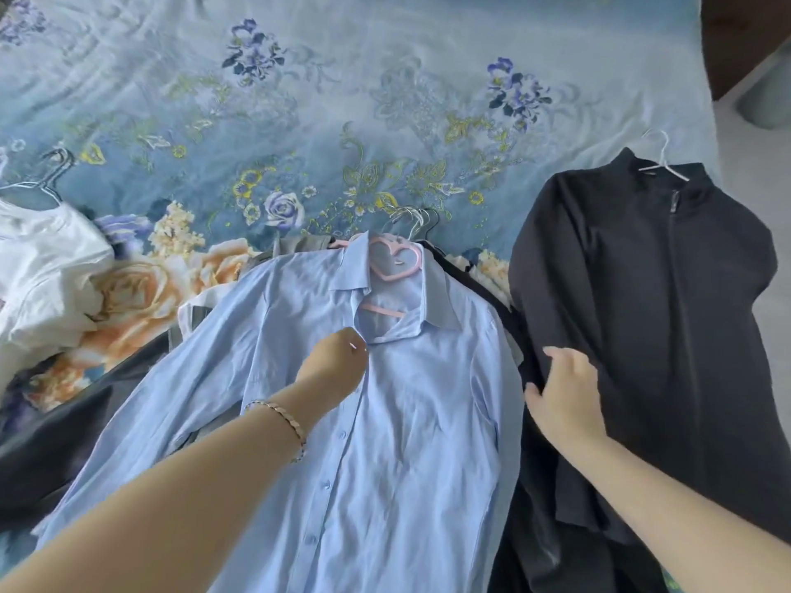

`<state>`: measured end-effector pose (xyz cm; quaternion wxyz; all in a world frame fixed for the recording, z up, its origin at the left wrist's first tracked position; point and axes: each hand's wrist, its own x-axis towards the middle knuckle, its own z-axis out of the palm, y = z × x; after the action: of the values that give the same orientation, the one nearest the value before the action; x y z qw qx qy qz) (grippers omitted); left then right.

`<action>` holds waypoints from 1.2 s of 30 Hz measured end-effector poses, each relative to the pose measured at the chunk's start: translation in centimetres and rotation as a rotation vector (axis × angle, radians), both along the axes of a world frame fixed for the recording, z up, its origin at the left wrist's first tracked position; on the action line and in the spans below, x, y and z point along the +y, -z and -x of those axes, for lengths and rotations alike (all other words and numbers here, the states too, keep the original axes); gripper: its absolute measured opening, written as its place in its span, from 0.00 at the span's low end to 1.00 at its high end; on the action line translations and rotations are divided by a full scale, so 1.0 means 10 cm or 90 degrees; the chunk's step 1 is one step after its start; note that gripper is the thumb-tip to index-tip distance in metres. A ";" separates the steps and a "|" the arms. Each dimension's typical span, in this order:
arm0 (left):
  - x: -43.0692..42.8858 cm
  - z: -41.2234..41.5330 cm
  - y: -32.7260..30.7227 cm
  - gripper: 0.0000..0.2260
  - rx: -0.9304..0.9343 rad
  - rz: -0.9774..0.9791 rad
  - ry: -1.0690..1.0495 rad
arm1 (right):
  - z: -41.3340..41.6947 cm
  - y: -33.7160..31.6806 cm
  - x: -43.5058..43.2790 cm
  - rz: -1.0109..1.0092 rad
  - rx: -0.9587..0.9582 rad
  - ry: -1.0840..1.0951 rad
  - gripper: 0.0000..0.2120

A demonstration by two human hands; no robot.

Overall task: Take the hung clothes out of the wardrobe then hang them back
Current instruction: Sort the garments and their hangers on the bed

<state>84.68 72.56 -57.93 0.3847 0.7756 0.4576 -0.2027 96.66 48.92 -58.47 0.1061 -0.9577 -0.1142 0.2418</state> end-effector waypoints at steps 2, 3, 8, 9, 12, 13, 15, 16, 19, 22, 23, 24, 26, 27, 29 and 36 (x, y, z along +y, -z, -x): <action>0.20 -0.05 0.04 0.12 -0.021 -0.030 0.011 | -0.11 0.15 0.50 -0.080 0.046 -0.114 0.24; 0.28 -0.07 0.07 0.12 -0.034 -0.045 0.012 | -0.20 0.25 0.76 -0.087 0.064 -0.147 0.25; 0.58 -0.16 0.18 0.11 -0.092 -0.116 0.000 | -0.67 0.72 1.52 0.049 0.113 -0.118 0.33; 0.63 -0.16 0.21 0.11 -0.103 -0.124 0.006 | -0.72 0.79 1.54 0.074 0.138 -0.089 0.33; 0.77 -0.15 0.28 0.12 -0.133 -0.134 0.020 | -0.75 0.89 1.49 -0.006 0.075 -0.016 0.18; 0.82 -0.15 0.29 0.13 -0.141 -0.141 0.022 | -0.74 0.89 1.46 -0.063 0.050 0.001 0.12; 0.90 -0.15 0.29 0.14 -0.147 -0.157 0.026 | -0.71 0.85 1.40 -0.123 0.092 -0.011 0.02; 0.94 -0.15 0.28 0.14 -0.146 -0.164 0.024 | -0.69 0.82 1.37 -0.125 0.132 -0.044 0.03; 1.01 -0.18 0.26 0.14 -0.154 -0.169 0.012 | -0.63 0.74 1.35 -0.053 0.171 -0.157 0.16; 1.02 -0.22 0.18 0.16 -0.184 -0.164 0.003 | -0.50 0.60 1.36 -0.124 0.149 -0.166 0.18; 1.01 -0.22 0.14 0.18 -0.188 -0.171 0.016 | -0.44 0.52 1.34 -0.168 0.109 -0.162 0.18; 1.00 -0.22 0.10 0.20 -0.189 -0.189 0.040 | -0.37 0.45 1.31 -0.210 0.071 -0.159 0.18; 0.98 -0.19 0.00 0.27 -0.208 -0.242 0.108 | -0.25 0.27 1.23 -0.276 0.018 -0.195 0.14; 0.98 -0.17 -0.06 0.30 -0.215 -0.262 0.136 | -0.19 0.15 1.19 -0.306 0.009 -0.237 0.11; 0.98 -0.11 -0.21 0.31 -0.223 -0.277 0.173 | -0.08 -0.10 1.10 -0.367 0.000 -0.319 0.12; 0.86 0.48 -1.11 0.22 -0.229 -0.224 0.275 | 0.36 -1.03 0.81 -0.294 0.094 -0.288 0.18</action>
<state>79.87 81.18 -46.86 0.2674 0.9327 0.2354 -0.0571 93.10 56.97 -48.17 0.2724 -0.8385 -0.3677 0.2959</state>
